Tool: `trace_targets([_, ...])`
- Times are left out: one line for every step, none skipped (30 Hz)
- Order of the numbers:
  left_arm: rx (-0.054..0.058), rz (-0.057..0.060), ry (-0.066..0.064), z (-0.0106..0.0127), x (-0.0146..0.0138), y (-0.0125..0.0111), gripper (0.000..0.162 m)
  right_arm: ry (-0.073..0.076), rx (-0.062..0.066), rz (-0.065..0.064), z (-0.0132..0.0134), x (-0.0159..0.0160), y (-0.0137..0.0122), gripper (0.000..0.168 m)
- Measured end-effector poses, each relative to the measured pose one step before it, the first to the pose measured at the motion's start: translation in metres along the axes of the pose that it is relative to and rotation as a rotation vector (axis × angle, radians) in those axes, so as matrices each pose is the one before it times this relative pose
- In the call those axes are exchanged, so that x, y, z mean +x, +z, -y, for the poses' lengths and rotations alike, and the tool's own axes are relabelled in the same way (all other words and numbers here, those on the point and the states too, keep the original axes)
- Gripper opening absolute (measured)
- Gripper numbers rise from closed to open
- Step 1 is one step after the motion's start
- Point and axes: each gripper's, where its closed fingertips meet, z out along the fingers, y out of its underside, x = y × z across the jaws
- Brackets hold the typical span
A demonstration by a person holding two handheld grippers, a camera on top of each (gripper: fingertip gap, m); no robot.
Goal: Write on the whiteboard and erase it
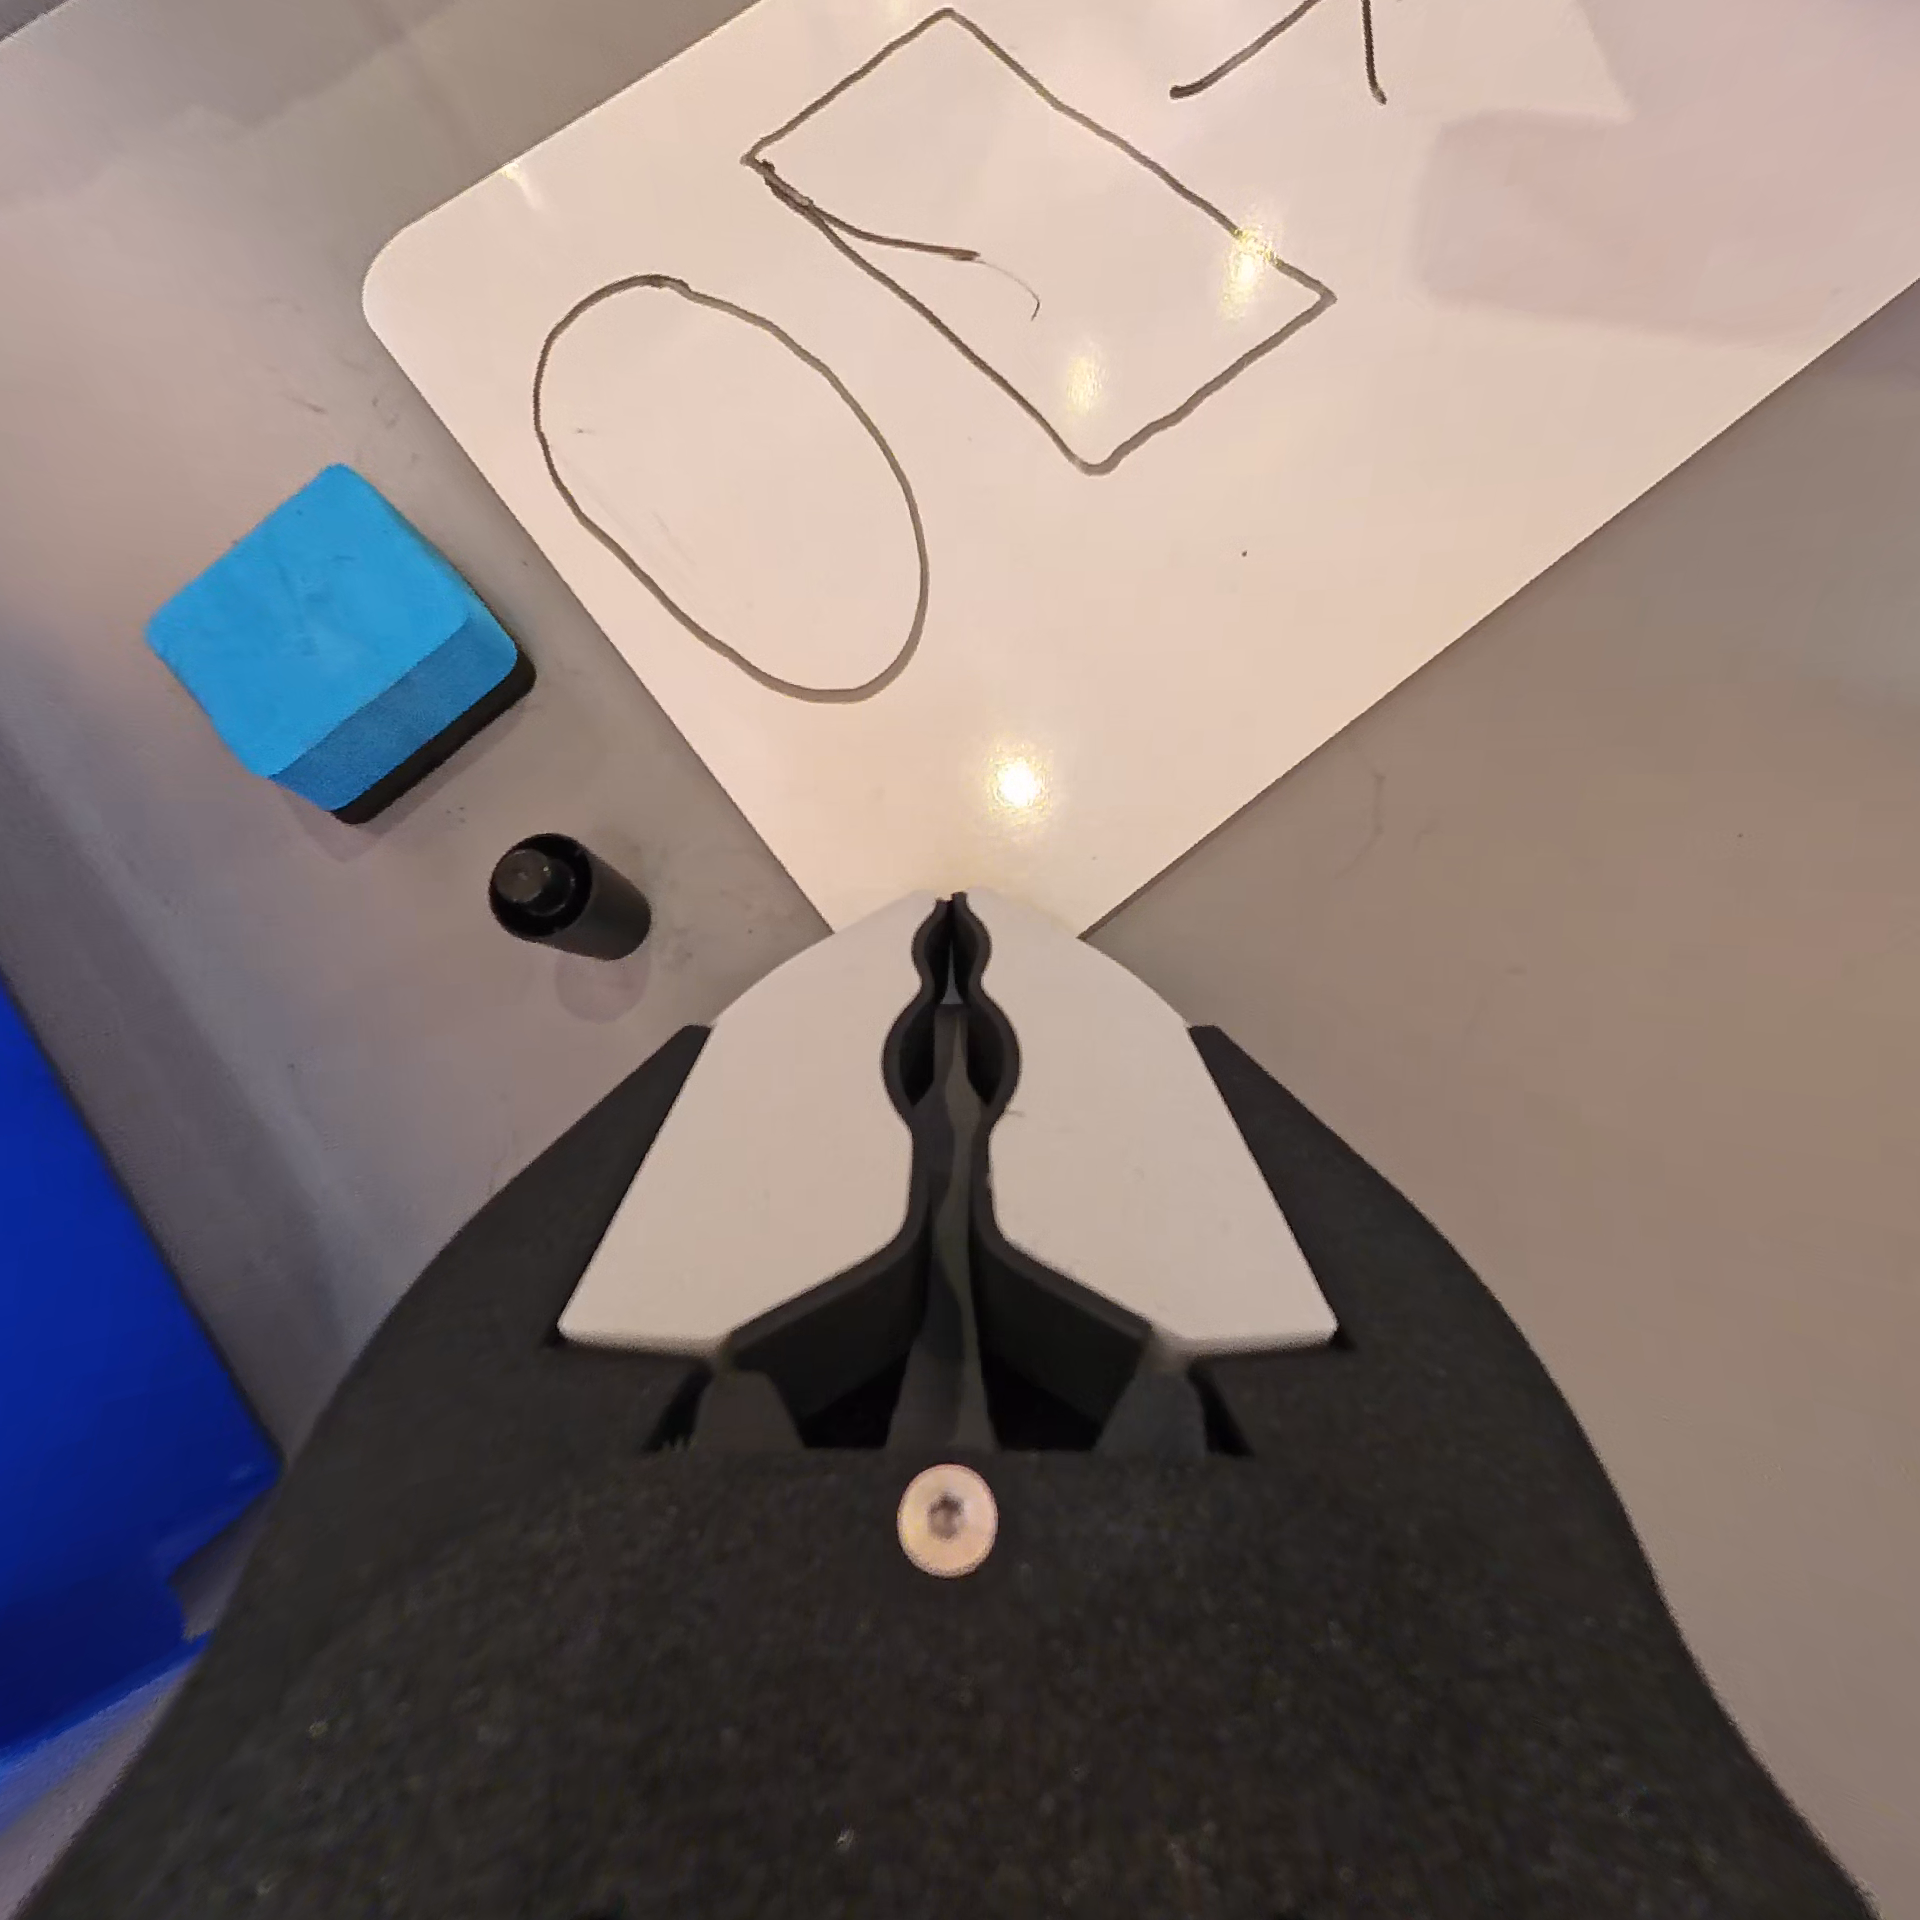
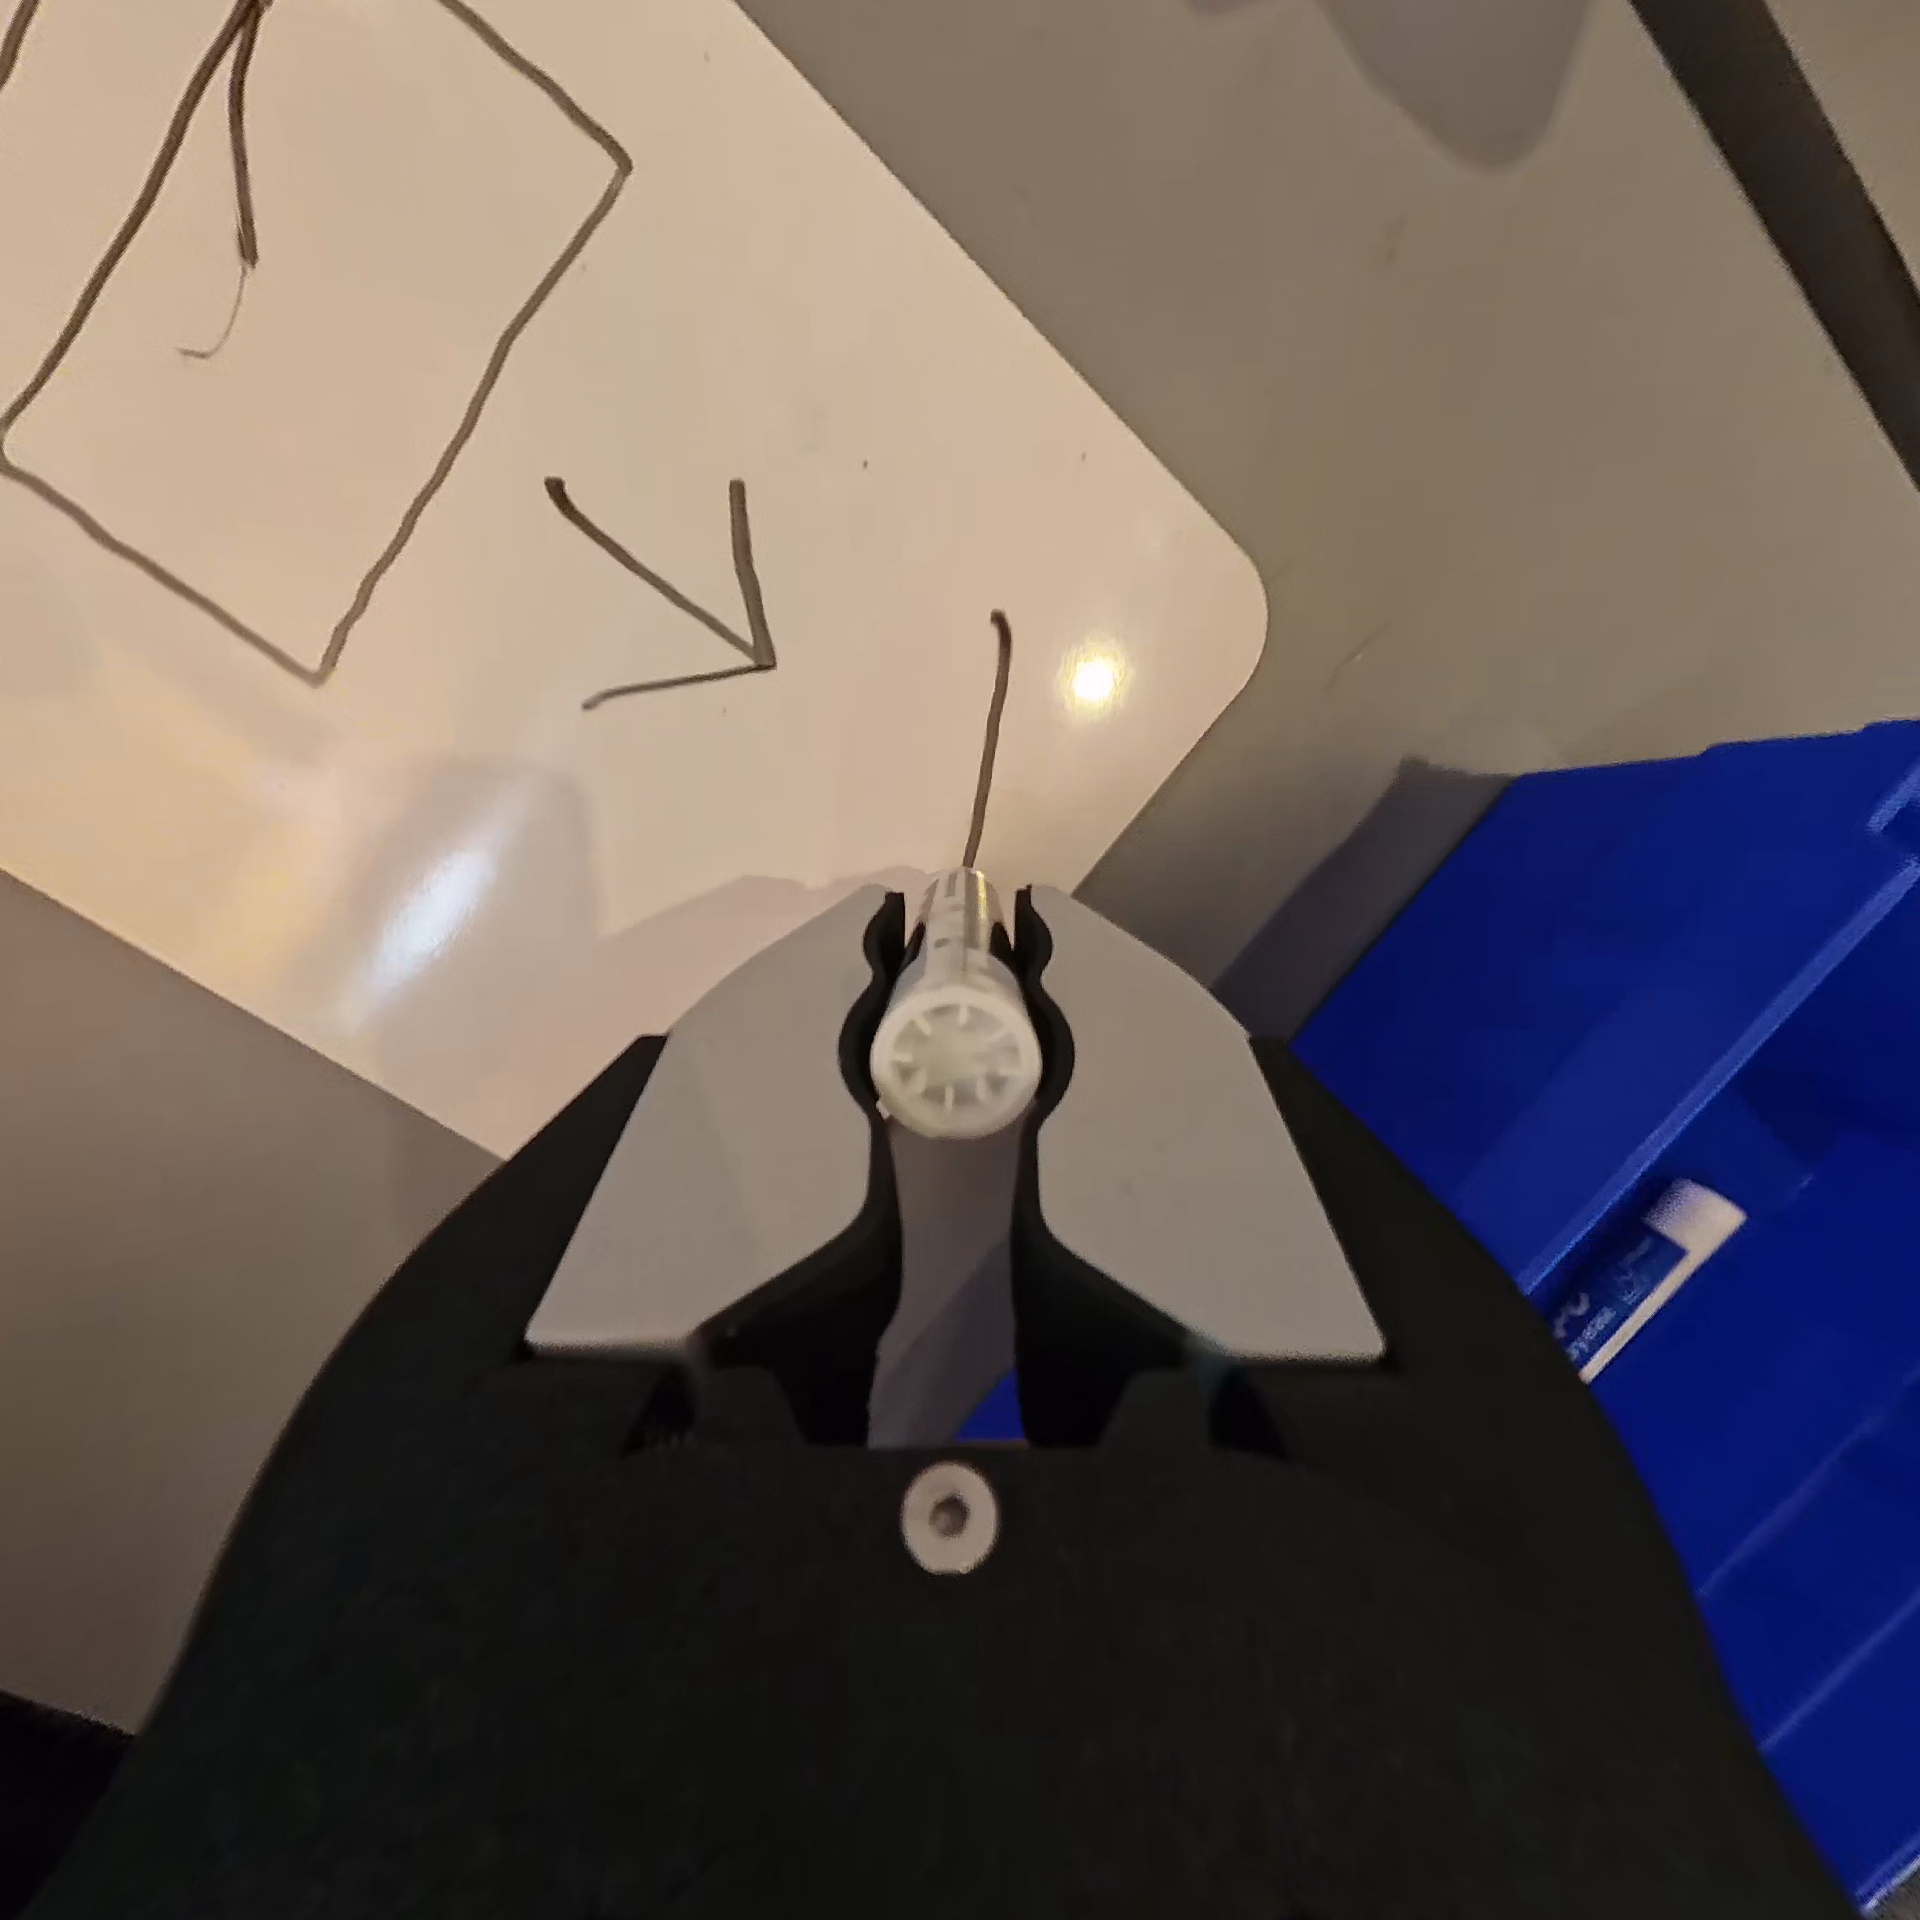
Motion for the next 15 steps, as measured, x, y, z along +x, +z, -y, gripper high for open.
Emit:
trace_targets([0.0, 0.0014, 0.0015, 0.0, -0.00007, -0.00002, 0.0, 0.0038, 0.0013, -0.0008, -0.00396, -0.00092, -0.0016, 0.02])
trace_targets([-0.0002, 0.0016, 0.0014, 0.00004, 0.0001, 0.00001, 0.0, 0.0038, -0.0008, -0.0002, -0.00417, -0.00083, -0.0016, 0.02])
trace_targets([-0.0003, 0.0019, 0.0005, -0.00011, -0.00005, 0.00002, 0.0, 0.0025, -0.0022, -0.0002, -0.00424, -0.00093, -0.00169, 0.02])
trace_targets([-0.0006, 0.0018, 0.0, 0.00003, 0.00004, 0.00003, 0.0, 0.001, -0.0031, -0.001, -0.00419, -0.00074, -0.00158, 0.02])
trace_targets([-0.0003, 0.0017, 0.0018, -0.00004, 0.00009, -0.00007, 0.0, 0.0005, -0.0019, -0.0013, -0.00357, -0.00066, -0.00132, 0.02])
trace_targets([-0.0005, 0.0013, 0.0013, 0.0, -0.00007, 0.00001, 0.0, 0.0007, 0.0021, -0.0012, -0.00268, -0.00053, -0.00109, 0.021])
trace_targets([-0.0005, 0.0005, -0.0003, -0.00003, 0.00004, -0.00001, 0.0, 0.0034, 0.006, -0.001, -0.00159, -0.00021, -0.00053, 0.021])
trace_targets([-0.0001, 0.0, 0.0001, 0.00002, 0.00009, 0.00001, 0.0, 0.0046, 0.0052, -0.0002, -0.00098, -0.00005, -0.00041, 0.021])
trace_targets([-0.0002, -0.0008, -0.001, 0.00004, -0.00006, -0.00006, 0.0, 0.0019, 0.0011, 0.0002, -0.0009, -0.00018, -0.00041, 0.021])
trace_targets([0.0, -0.0013, -0.002, 0.00002, -0.00004, 0.00007, 0.0, -0.0005, -0.0002, -0.0009, -0.00032, -0.00011, -0.00016, 0.02])
trace_targets([0.0003, -0.001, -0.0012, -0.00003, 0.00003, -0.00002, 0.0, -0.0015, -0.0003, -0.0022, 0.0003, -0.00013, 0.00013, 0.02])
trace_targets([0.0002, -0.0008, -0.0006, 0.00006, 0.00002, 0.00006, 0.0, -0.003, -0.0017, -0.003, 0.00051, -0.00022, 0.00012, 0.02])
trace_targets([-0.0004, -0.0006, -0.0007, -0.00002, 0.0, 0.00002, 0.0, -0.0039, -0.0038, -0.0037, 0.00062, -0.00031, 0.00029, 0.021])
trace_targets([0.0, 0.0001, 0.0, 0.00007, -0.00005, 0.00007, 0.0, -0.0047, 0.0005, -0.0012, 0.00155, -0.0012, 0.00029, 0.021])
trace_targets([0.0, 0.0007, 0.0005, 0.00007, 0.00006, 0.00004, 0.0, -0.0025, 0.0052, 0.0039, 0.00247, -0.00214, 0.00049, 0.021])
